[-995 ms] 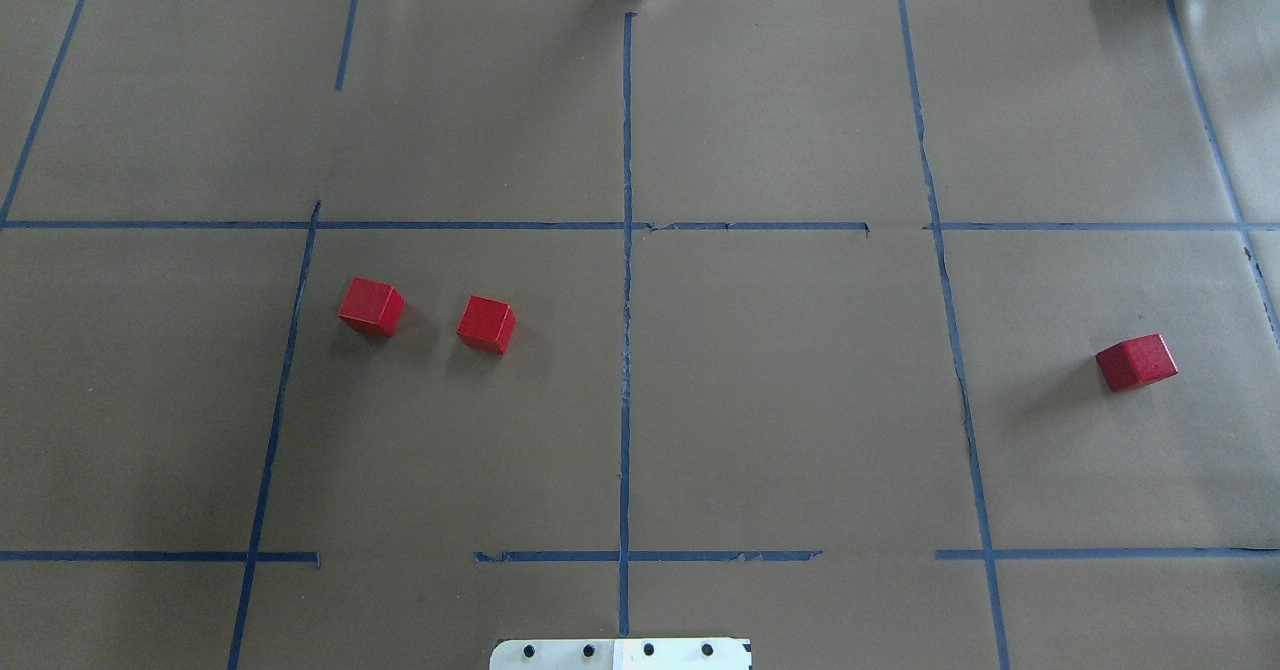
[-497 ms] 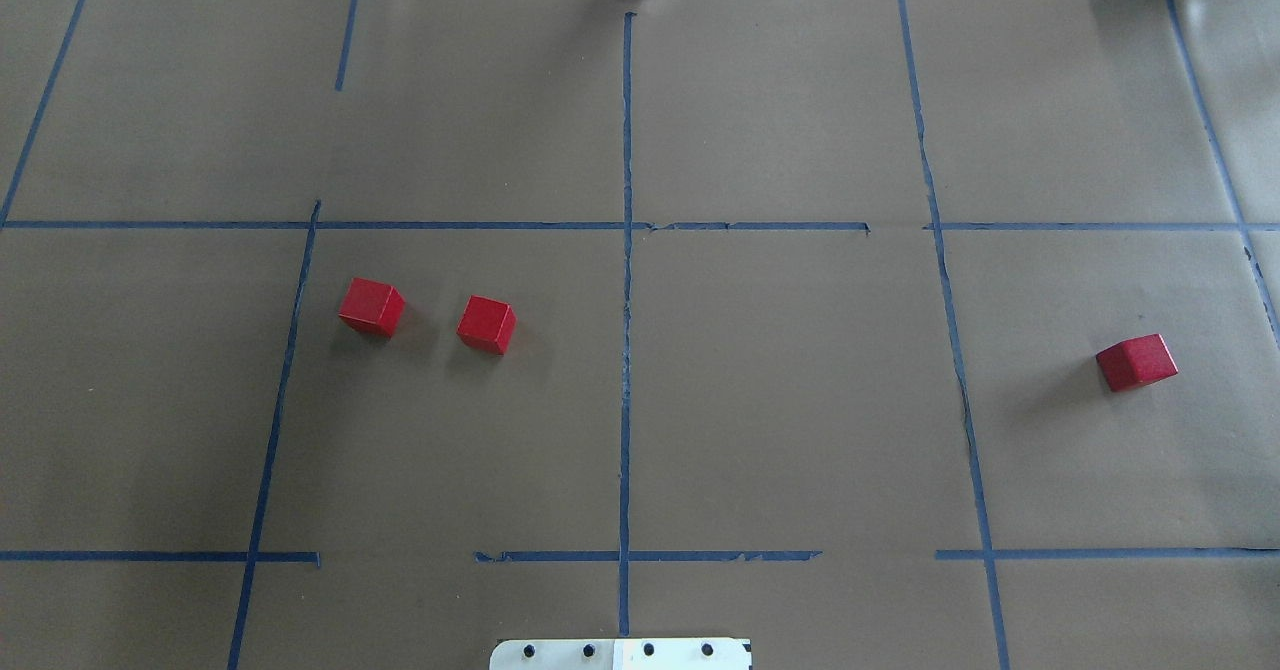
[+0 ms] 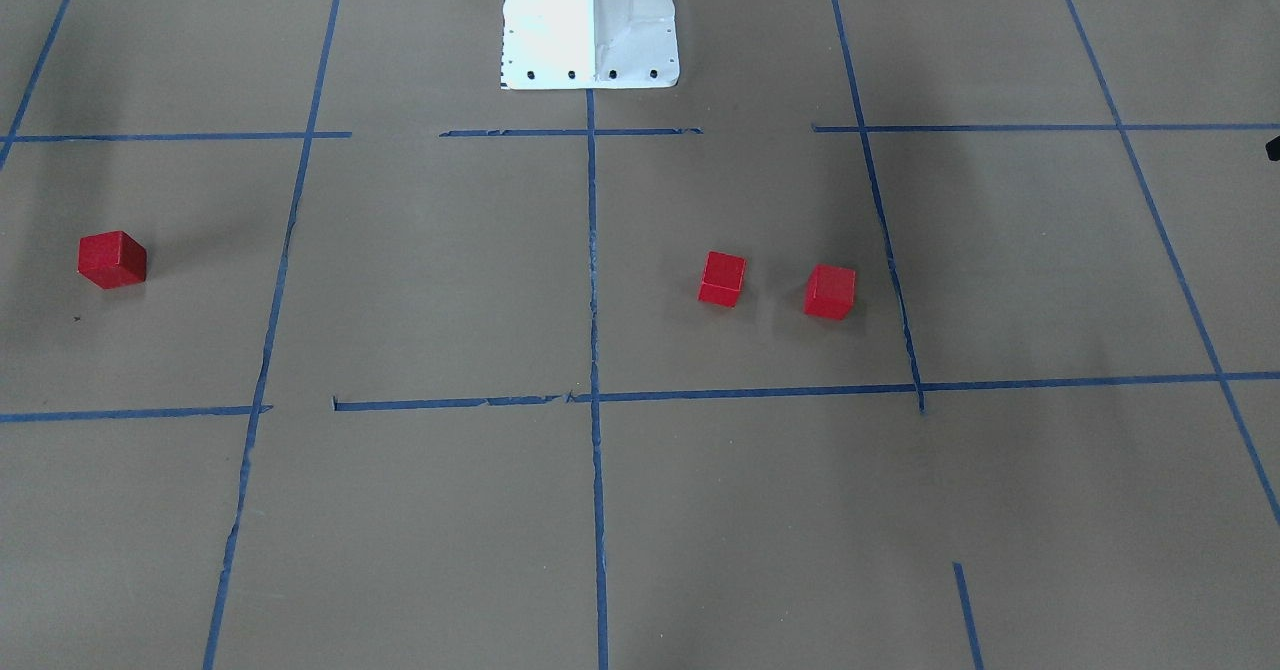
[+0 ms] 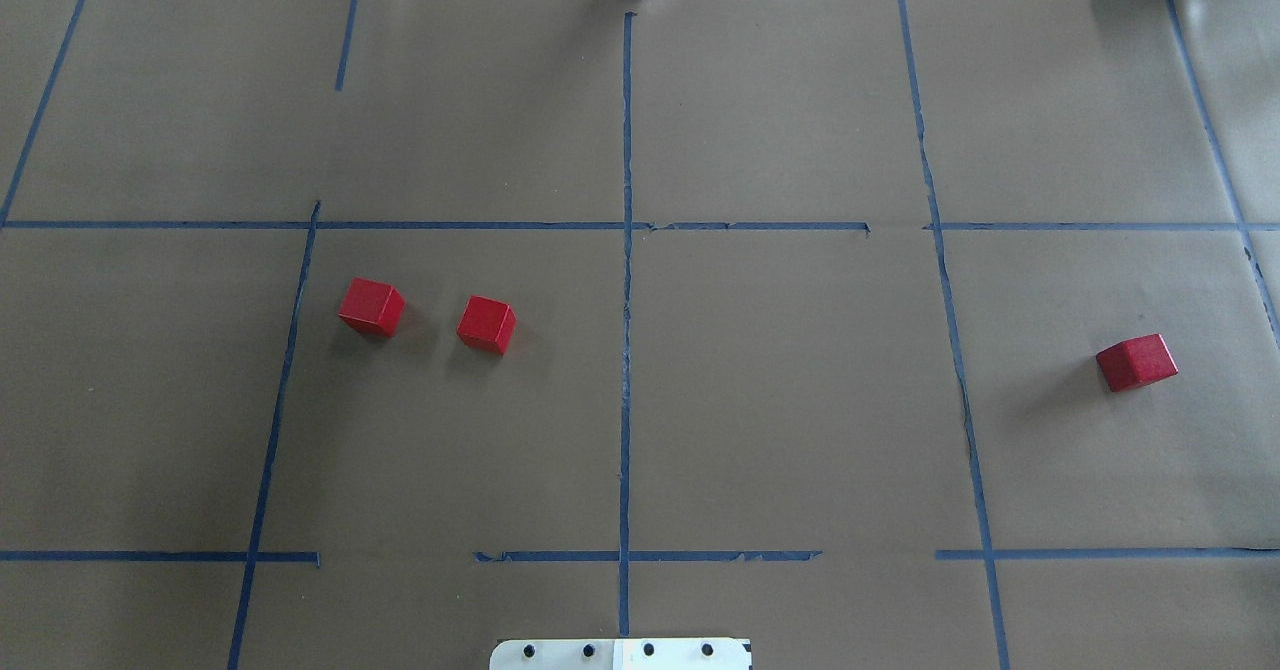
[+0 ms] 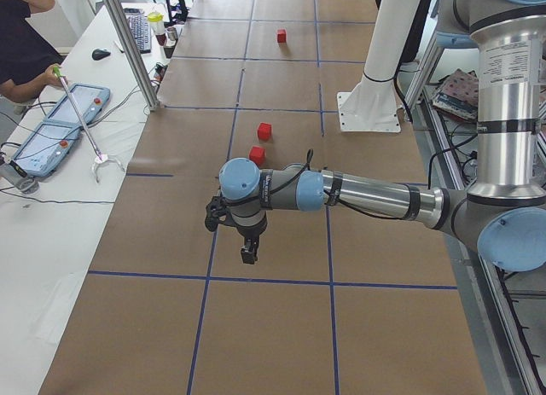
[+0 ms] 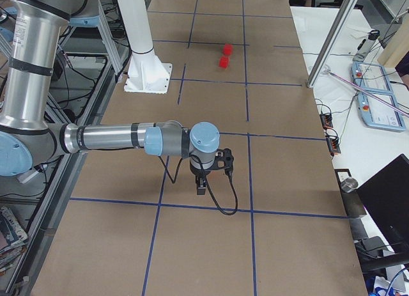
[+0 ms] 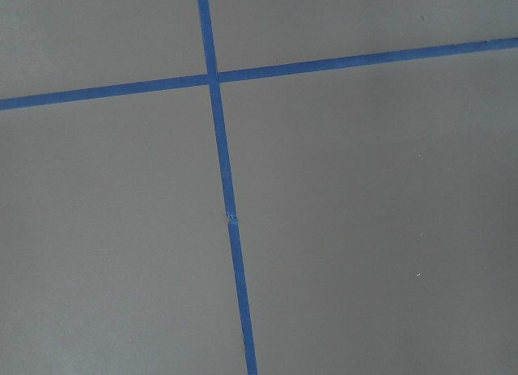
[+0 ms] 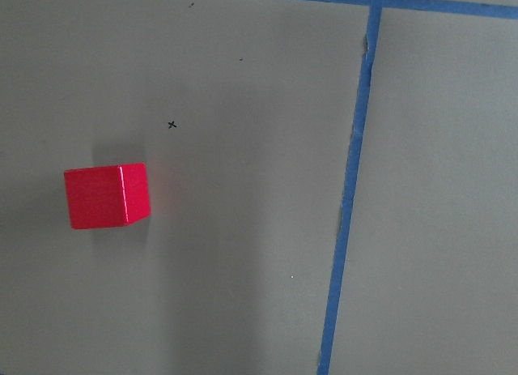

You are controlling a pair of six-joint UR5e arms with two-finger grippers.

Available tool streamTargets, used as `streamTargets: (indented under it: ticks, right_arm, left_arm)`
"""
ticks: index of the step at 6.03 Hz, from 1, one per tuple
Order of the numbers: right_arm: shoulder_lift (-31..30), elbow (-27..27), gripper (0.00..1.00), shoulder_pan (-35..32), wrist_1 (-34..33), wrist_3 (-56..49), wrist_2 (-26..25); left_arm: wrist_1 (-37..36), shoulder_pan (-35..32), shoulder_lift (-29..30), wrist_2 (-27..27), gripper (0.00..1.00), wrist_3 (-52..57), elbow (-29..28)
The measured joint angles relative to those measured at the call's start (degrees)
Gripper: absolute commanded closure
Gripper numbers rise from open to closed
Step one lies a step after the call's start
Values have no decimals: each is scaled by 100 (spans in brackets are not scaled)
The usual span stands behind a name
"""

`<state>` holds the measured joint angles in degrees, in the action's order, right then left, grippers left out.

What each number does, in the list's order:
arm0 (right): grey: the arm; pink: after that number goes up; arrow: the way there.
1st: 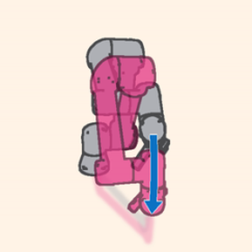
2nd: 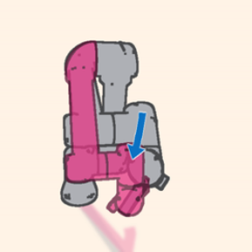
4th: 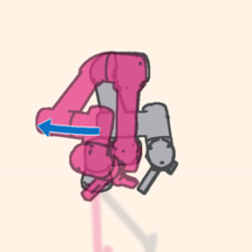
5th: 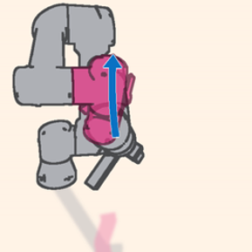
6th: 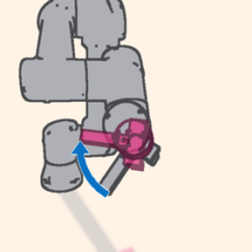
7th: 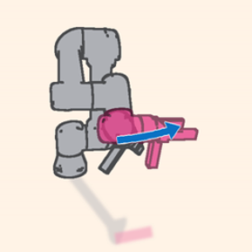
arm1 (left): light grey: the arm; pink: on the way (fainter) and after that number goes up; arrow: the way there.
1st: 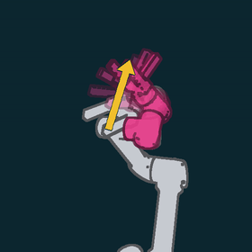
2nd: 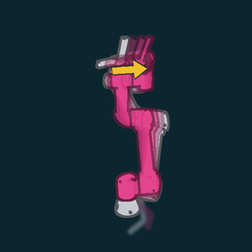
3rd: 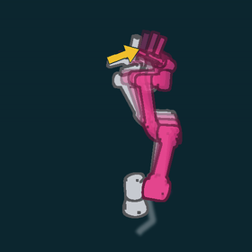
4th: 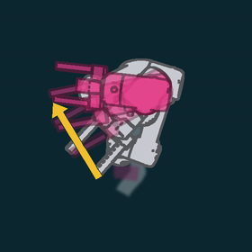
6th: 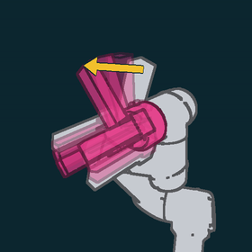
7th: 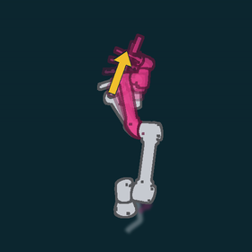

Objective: Form red blocks into L shape at center

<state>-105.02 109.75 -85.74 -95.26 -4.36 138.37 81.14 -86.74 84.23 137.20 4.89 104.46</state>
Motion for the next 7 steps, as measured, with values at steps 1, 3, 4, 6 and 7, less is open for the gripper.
streamTargets:
  ticks: [1, 3, 4, 6, 7]
  right_arm:
    - [-1, -3, 0, 2, 86, 3, 23]
    - [-1, -29, 0, 12, 304, -19, 140]
    - [1, -65, 0, 54, 455, -4, 183]
    - [131, -105, 0, 400, 753, 598, 205]
    - [218, -130, 0, 718, 1271, 1284, 142]
  left_arm:
    - [-7, 0, -3, 5, 0, -24, -5]
    - [-1, 0, -3, 46, 0, -40, 35]
    - [4, 0, -4, 54, 0, -41, 43]
    - [14, 0, -8, 61, 0, -41, 61]
    - [15, -1, -5, 61, 0, -41, 70]
